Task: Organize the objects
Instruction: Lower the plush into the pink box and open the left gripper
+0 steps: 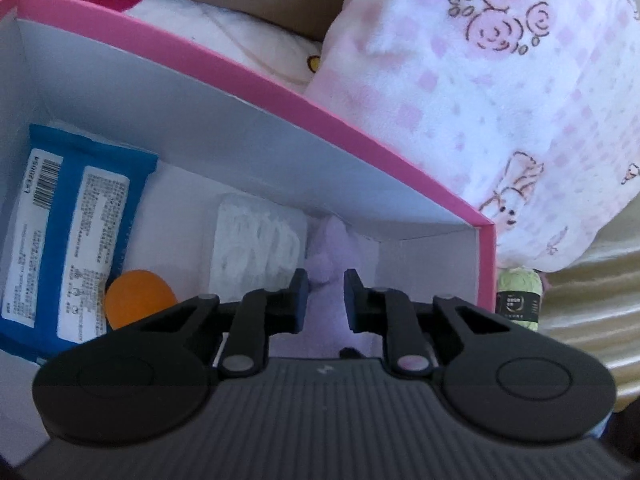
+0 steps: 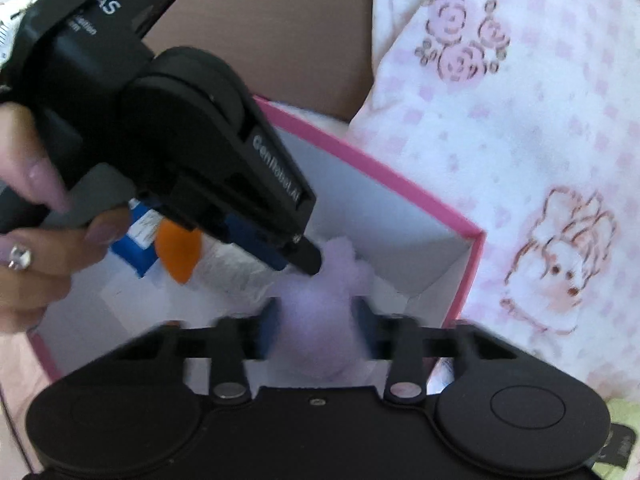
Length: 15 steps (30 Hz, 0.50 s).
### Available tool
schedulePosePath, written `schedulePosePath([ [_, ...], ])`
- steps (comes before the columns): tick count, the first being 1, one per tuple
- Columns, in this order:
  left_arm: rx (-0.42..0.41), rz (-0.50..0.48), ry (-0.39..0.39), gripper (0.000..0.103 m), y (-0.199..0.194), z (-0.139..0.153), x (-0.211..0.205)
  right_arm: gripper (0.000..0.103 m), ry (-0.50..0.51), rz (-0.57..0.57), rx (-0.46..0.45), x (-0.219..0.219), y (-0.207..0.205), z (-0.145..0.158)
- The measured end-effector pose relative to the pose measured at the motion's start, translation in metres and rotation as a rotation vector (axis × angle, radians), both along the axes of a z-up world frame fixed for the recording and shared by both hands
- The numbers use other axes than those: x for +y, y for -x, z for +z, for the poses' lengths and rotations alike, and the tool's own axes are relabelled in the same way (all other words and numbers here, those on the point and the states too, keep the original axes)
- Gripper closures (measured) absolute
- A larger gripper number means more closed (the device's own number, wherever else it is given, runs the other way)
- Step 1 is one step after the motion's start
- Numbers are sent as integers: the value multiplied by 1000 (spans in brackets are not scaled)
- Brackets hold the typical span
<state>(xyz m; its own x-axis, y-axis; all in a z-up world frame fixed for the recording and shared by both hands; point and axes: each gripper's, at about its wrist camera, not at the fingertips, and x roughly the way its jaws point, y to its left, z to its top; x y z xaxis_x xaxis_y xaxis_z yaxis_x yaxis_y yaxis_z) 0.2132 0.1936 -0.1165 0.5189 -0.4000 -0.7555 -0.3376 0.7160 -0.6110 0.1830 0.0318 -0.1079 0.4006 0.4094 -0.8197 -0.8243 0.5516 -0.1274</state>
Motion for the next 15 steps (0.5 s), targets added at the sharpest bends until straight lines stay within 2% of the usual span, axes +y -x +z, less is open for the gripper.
schedulePosePath([
  [3, 0, -6, -9, 86, 0, 2, -7, 82, 7, 1, -35, -4, -2, -1],
  [9, 0, -41, -136, 86, 3, 13, -28, 83, -48, -22, -1, -18, -3, 10],
  [12, 8, -53, -147, 86, 4, 13, -37, 83, -110, -34, 48, -37, 1, 19],
  [15, 34, -51, -190, 86, 0, 11, -47, 83, -147, -38, 83, -48, 10, 22],
])
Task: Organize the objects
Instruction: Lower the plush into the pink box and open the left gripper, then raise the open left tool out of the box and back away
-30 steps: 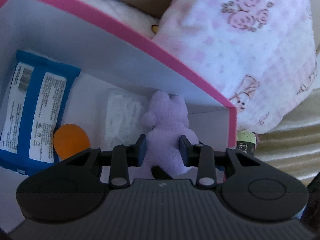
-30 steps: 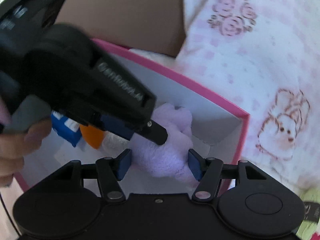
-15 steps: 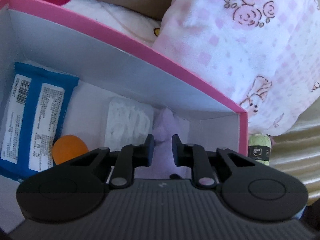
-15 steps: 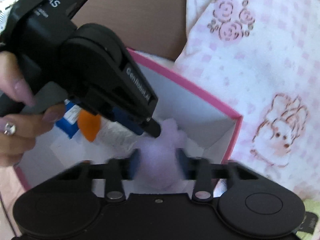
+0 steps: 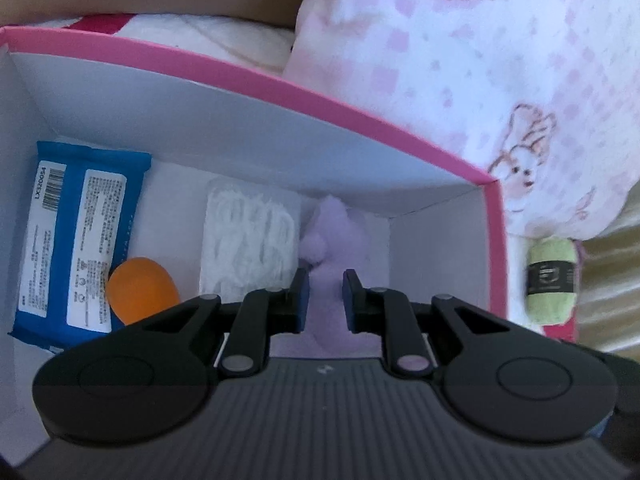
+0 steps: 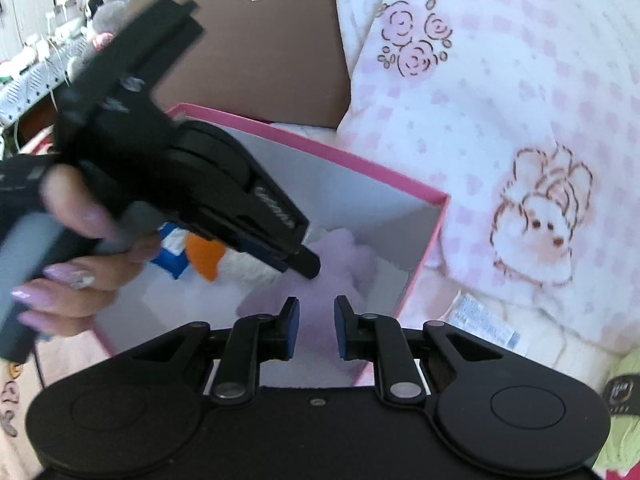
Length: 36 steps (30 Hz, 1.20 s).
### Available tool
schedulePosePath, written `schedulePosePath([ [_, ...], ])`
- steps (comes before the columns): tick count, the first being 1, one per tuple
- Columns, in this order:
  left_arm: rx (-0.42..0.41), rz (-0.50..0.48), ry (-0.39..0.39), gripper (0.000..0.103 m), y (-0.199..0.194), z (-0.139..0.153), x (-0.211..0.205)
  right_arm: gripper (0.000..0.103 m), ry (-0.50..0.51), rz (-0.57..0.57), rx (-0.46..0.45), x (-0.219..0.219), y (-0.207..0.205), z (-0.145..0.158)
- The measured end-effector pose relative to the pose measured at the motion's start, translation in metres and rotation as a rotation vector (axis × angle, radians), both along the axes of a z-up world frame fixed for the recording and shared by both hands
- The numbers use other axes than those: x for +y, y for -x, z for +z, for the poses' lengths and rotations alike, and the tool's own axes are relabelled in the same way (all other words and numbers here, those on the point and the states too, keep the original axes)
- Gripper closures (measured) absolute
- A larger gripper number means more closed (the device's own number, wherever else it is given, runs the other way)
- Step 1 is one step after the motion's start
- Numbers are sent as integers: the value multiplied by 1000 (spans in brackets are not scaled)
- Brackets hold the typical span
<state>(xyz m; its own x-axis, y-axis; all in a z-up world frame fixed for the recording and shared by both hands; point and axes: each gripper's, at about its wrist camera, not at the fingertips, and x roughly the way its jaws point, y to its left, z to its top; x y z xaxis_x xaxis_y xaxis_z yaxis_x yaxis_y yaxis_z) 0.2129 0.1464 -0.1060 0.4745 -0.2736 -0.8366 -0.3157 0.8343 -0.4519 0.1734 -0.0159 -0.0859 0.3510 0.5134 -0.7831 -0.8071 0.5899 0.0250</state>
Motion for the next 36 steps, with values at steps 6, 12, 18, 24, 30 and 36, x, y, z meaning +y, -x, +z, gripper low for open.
schedulePosePath([
  [6, -11, 22, -5, 86, -1, 1, -13, 83, -42, 1, 32, -9, 3, -3],
  [12, 21, 9, -26, 86, 2, 10, -20, 80, -51, 5, 37, -12, 5, -1],
  [18, -27, -36, -96, 85, 31, 45, -27, 78, -64, 3, 75, -11, 12, 3],
  [24, -63, -68, -137, 79, 53, 74, -5, 67, -70, 3, 101, -16, 17, 16],
  [30, -56, -90, -175, 67, 82, 101, -9, 56, -71, 37, 97, -22, 28, 37],
  [36, -89, -61, -191, 60, 121, 127, -6, 46, -68, 86, 75, -31, 45, 63],
])
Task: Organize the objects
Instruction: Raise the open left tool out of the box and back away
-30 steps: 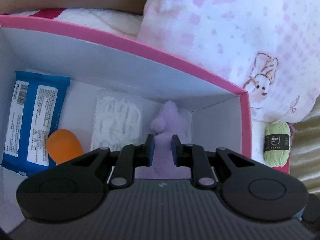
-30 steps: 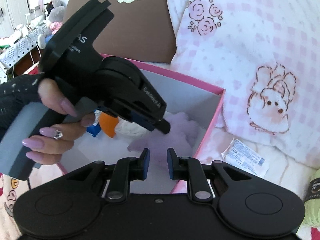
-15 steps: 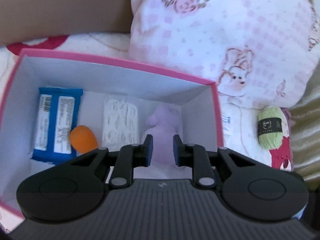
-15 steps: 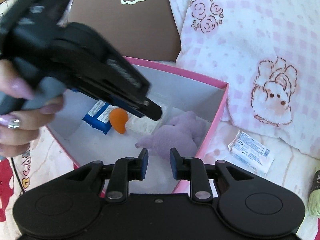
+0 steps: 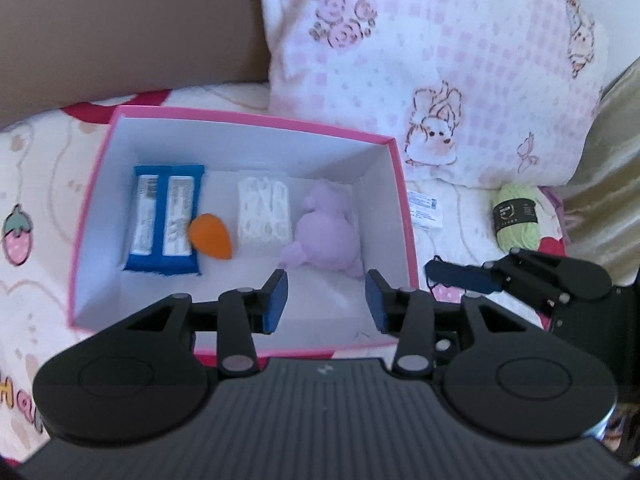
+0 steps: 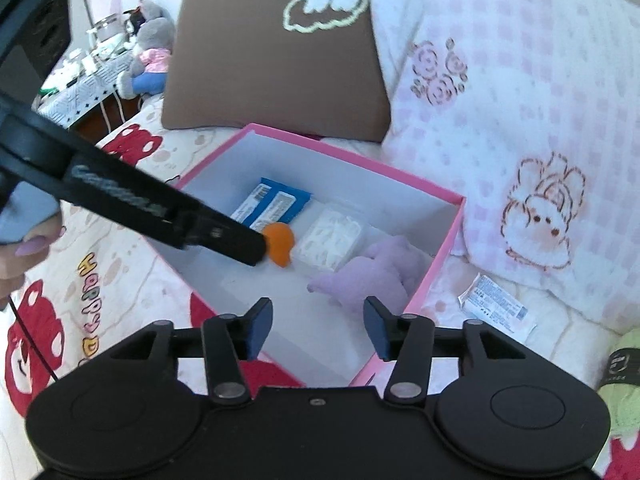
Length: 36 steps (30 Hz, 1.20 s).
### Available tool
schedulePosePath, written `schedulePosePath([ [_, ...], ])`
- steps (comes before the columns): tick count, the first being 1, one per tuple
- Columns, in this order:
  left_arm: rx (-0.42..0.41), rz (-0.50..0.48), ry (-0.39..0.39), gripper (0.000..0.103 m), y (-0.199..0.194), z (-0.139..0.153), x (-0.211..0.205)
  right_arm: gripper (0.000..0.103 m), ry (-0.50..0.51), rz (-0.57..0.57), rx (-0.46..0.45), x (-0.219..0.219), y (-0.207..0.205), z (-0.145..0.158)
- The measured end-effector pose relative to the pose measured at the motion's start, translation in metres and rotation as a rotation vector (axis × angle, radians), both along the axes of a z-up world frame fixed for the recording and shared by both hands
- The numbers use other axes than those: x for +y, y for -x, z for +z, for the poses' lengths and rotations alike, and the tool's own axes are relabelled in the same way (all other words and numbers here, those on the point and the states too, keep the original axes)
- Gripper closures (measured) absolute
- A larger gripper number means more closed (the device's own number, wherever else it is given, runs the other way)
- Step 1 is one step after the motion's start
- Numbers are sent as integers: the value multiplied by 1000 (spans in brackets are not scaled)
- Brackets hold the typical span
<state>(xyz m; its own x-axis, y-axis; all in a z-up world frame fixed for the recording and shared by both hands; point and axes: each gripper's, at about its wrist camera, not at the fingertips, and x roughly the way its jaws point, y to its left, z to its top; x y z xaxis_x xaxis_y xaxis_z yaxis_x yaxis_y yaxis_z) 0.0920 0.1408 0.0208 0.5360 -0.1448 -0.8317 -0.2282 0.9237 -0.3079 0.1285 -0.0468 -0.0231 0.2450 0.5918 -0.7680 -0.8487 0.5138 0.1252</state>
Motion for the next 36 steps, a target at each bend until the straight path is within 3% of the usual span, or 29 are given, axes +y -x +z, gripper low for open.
schedulePosePath([
  [5, -15, 26, 8, 58, 35, 7, 0, 46, -14, 33, -19, -6, 17, 14],
  [9, -14, -3, -21, 57, 54, 15, -9, 39, -15, 41, -32, -8, 27, 22],
  [17, -52, -24, -39, 53, 88, 39, -19, 36, -10, 37, -28, -17, 44, 39],
  [19, -60, -23, -44, 52, 97, 44, -20, 29, -10, 43, -23, -21, 48, 41],
  [20, -62, -28, -49, 52, 101, 45, -22, 17, -3, 54, -17, -23, 50, 42],
  [21, -61, -32, -50, 52, 105, 46, -24, 15, -4, 60, -17, -25, 53, 43],
  [27, -50, -73, -27, 51, 122, 47, -38, 15, 18, 58, -52, -37, 69, 48],
  [36, -55, -144, 25, 37, 140, 53, -62, 15, 9, 39, -35, -73, 84, 62],
])
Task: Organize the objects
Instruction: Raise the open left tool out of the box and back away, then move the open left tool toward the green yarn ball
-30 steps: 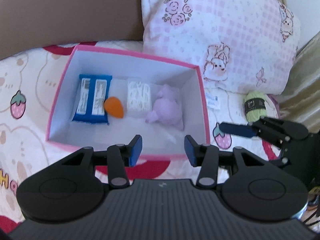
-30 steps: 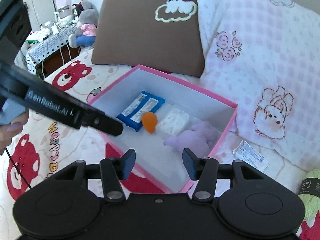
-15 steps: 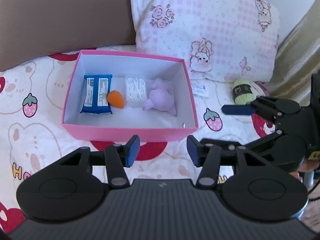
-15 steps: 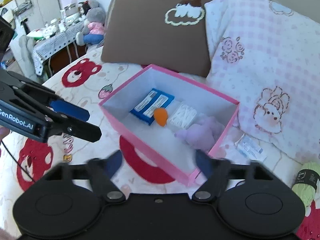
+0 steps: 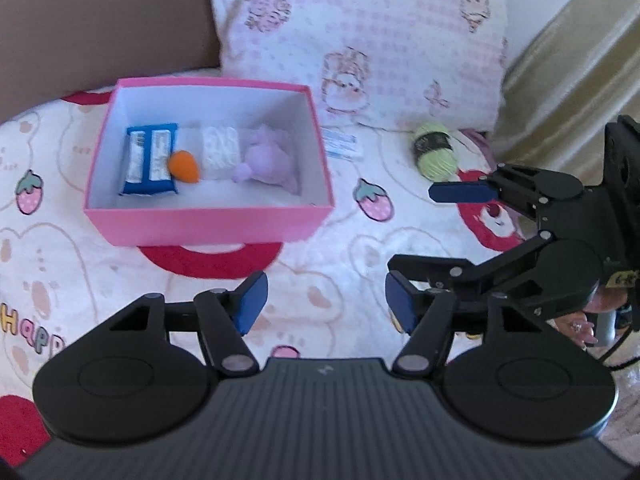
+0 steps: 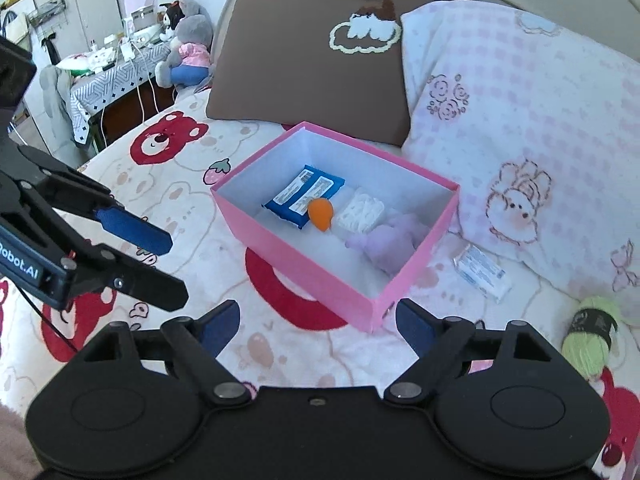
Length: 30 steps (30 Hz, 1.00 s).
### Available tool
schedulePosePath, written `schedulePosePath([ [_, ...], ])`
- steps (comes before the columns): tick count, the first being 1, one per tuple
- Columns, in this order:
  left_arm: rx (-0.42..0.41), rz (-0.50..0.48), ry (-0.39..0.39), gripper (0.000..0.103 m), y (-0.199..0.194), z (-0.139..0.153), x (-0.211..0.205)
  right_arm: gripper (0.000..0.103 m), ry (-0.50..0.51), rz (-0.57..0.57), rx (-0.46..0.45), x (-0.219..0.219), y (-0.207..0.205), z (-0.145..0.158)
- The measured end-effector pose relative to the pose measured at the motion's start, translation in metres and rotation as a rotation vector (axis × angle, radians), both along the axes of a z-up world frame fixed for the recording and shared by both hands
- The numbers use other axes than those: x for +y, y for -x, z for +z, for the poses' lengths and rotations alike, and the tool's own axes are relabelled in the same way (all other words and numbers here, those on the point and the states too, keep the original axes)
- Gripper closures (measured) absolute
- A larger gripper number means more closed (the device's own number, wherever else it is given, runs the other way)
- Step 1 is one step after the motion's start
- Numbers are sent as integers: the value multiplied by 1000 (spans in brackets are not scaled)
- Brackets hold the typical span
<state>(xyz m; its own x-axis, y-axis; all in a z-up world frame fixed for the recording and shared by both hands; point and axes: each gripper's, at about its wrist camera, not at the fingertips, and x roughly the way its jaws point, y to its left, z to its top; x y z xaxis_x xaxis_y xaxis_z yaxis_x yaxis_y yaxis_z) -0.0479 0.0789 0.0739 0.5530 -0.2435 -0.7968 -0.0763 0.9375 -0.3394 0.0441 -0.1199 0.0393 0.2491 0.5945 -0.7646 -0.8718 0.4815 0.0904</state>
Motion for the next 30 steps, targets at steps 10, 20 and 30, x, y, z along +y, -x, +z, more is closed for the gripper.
schedulePosePath([
  [10, 27, -79, 58, 14, -5, -11, -28, 15, 23, -69, 29, -50, -1, -1],
  [20, 78, -131, 8, 10, -27, -28, -63, 15, 35, -187, 22, -97, -12, -13],
  [30, 66, -136, -63, 8, -69, -34, -95, 15, -43, -299, -19, -136, -40, -26],
])
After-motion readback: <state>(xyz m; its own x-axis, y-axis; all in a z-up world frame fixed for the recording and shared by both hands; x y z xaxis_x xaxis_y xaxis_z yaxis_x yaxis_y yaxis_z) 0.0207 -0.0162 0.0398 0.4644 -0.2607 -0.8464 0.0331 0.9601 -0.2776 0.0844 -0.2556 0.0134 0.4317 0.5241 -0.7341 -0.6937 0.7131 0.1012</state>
